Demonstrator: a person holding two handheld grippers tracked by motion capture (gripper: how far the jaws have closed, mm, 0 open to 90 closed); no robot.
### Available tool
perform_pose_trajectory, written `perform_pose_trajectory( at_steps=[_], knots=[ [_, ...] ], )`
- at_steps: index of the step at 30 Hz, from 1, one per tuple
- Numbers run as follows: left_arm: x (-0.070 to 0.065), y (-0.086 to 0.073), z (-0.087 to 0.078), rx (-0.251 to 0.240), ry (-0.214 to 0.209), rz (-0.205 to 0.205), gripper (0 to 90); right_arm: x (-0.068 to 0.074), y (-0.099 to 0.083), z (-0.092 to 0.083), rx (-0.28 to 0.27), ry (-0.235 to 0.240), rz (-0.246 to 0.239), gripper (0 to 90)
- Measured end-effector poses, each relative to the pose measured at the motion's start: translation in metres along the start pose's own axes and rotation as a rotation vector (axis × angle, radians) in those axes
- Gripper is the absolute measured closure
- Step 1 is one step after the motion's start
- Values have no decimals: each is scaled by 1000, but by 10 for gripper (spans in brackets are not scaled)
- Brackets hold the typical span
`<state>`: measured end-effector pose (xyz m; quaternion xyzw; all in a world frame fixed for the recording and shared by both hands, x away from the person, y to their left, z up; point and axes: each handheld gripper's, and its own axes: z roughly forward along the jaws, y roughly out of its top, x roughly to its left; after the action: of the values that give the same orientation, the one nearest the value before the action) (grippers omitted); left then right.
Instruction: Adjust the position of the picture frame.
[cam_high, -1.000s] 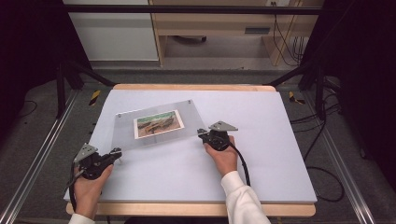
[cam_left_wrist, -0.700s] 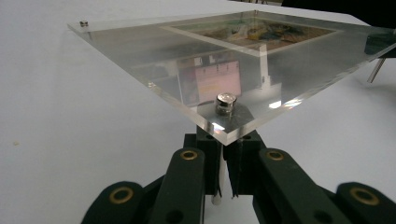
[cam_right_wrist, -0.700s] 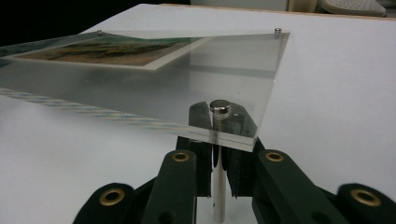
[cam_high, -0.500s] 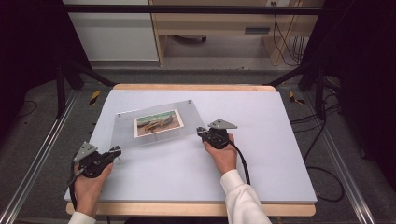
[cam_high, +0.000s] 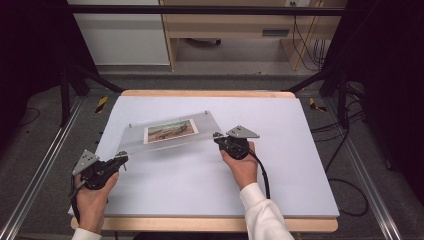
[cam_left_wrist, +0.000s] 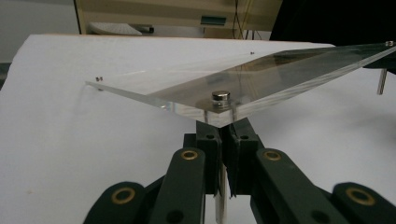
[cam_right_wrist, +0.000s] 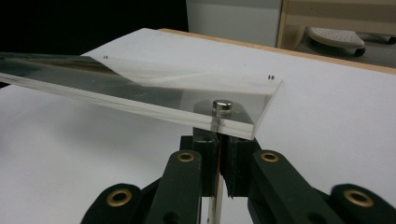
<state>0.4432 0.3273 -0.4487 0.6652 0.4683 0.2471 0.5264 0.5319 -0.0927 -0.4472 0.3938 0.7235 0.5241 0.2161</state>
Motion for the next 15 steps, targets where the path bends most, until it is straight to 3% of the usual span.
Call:
perform_pose_trajectory(
  at_steps=[15],
  knots=[
    [-19, 13, 9, -32, -35, 56, 832, -10, 6, -25, -12, -28, -2, 846]
  ],
)
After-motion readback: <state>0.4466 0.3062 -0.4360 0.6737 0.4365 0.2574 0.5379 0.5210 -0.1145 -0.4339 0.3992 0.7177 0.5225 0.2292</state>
